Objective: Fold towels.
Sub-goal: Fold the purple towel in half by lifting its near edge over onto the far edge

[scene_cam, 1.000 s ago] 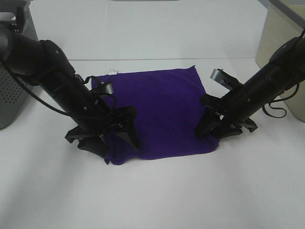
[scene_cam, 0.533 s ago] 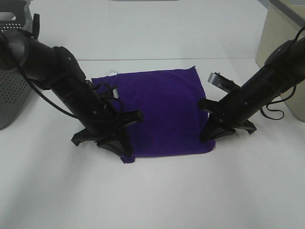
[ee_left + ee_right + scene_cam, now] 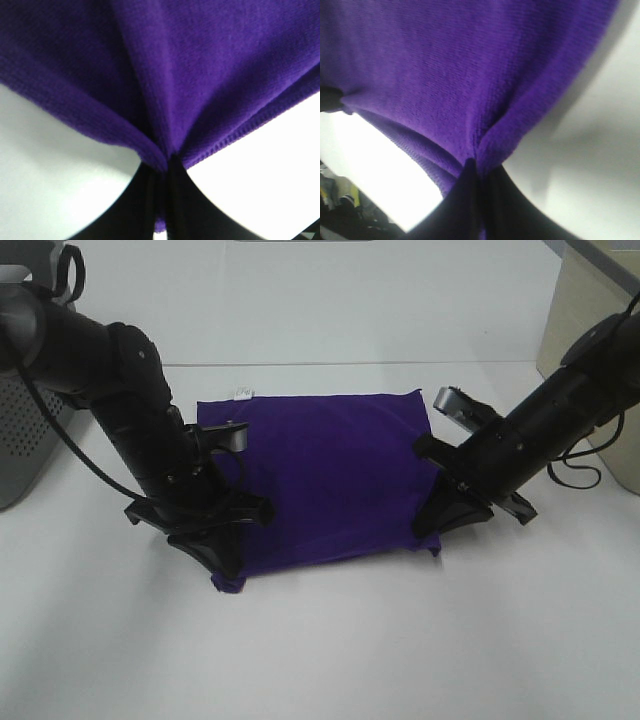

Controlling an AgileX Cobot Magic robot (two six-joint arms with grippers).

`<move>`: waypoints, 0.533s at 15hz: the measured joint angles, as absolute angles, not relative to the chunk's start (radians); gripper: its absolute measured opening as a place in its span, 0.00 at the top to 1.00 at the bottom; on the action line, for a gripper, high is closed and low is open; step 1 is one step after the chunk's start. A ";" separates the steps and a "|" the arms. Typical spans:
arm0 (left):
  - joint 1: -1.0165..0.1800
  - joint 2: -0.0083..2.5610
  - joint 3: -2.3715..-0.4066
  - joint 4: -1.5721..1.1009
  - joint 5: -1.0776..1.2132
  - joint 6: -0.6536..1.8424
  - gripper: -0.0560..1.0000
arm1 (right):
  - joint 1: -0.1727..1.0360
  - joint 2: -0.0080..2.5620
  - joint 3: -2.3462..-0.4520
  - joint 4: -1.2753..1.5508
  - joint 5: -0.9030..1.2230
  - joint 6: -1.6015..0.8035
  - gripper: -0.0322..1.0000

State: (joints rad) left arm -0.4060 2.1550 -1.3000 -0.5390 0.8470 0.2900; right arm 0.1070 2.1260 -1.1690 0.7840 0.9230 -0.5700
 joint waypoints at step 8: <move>-0.376 2.022 -1.458 -0.406 0.882 0.294 0.94 | 0.117 1.926 -1.302 0.824 0.925 -0.537 0.95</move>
